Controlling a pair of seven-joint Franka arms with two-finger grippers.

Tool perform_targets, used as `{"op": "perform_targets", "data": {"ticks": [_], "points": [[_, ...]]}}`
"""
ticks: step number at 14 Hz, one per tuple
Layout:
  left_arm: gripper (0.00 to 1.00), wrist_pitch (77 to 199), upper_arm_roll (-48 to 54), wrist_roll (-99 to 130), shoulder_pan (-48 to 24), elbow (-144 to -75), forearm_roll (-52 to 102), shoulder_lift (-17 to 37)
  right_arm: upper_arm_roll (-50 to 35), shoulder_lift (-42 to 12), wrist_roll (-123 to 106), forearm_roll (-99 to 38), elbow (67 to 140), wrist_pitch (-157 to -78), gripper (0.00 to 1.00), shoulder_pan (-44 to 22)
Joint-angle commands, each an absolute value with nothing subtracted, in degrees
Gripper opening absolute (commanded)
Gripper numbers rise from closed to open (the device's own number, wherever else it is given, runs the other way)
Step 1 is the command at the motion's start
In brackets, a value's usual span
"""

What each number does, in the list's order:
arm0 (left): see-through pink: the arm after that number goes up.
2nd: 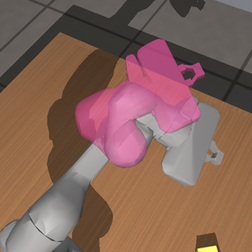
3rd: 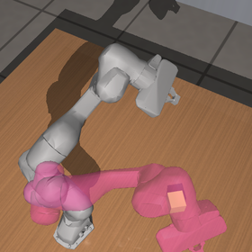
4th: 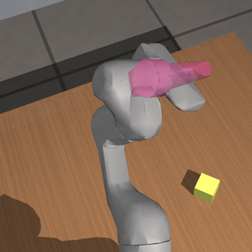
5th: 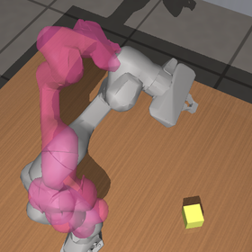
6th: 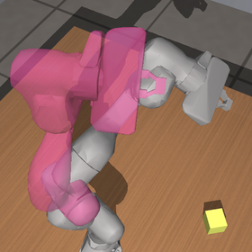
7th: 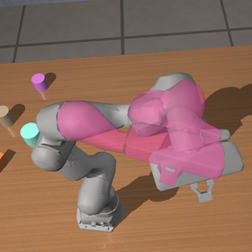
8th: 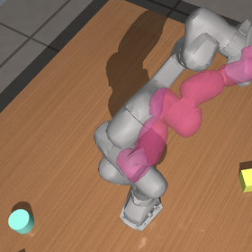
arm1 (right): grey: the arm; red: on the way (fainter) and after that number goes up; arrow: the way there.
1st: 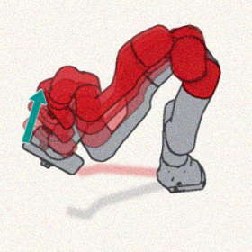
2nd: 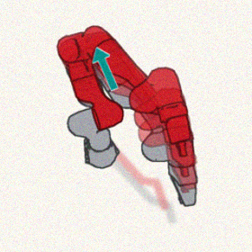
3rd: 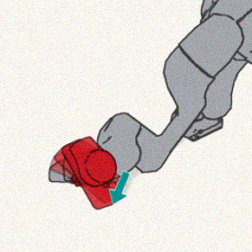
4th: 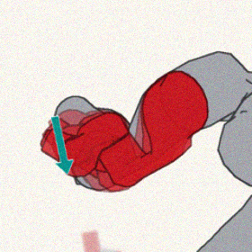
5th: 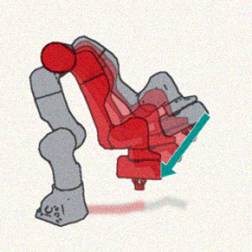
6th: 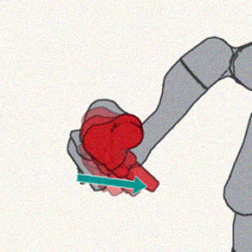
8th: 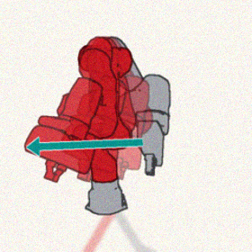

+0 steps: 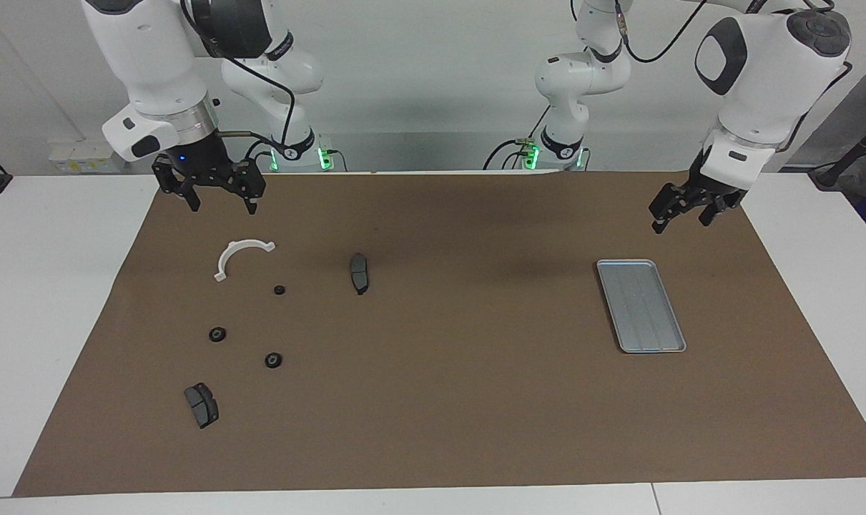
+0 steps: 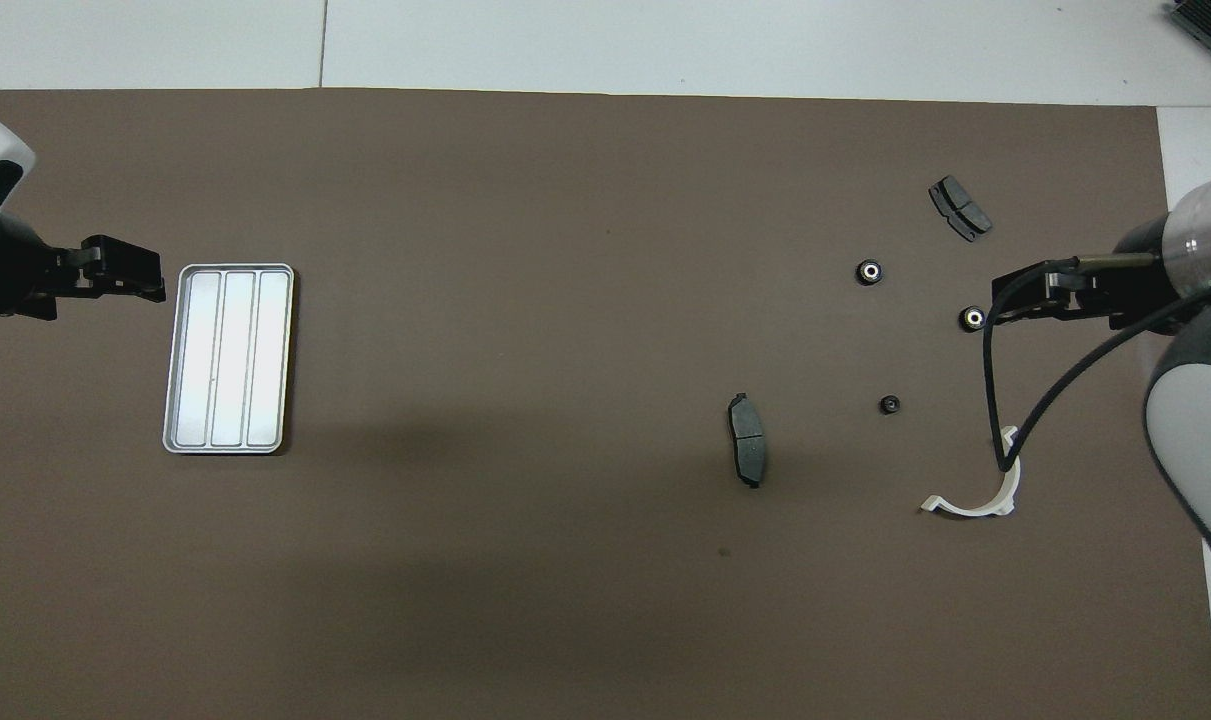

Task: Pick bearing gear from pile to tray

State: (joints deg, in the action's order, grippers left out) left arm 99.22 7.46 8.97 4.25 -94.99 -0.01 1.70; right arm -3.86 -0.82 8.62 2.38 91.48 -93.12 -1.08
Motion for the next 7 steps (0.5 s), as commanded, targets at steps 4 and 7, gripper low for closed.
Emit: {"op": "perform_targets", "data": {"ticks": [4,7], "points": [[1.0,99.9,7.9,9.0,4.8,-96.4,-1.0,0.4,-4.0,-0.6,7.3,1.0,92.5,-95.1,1.0,-0.4],[1.0,99.9,7.9,9.0,4.8,-96.4,-1.0,0.4,-4.0,-0.6,7.2,1.1,92.5,-95.4,1.0,-0.5]]}}
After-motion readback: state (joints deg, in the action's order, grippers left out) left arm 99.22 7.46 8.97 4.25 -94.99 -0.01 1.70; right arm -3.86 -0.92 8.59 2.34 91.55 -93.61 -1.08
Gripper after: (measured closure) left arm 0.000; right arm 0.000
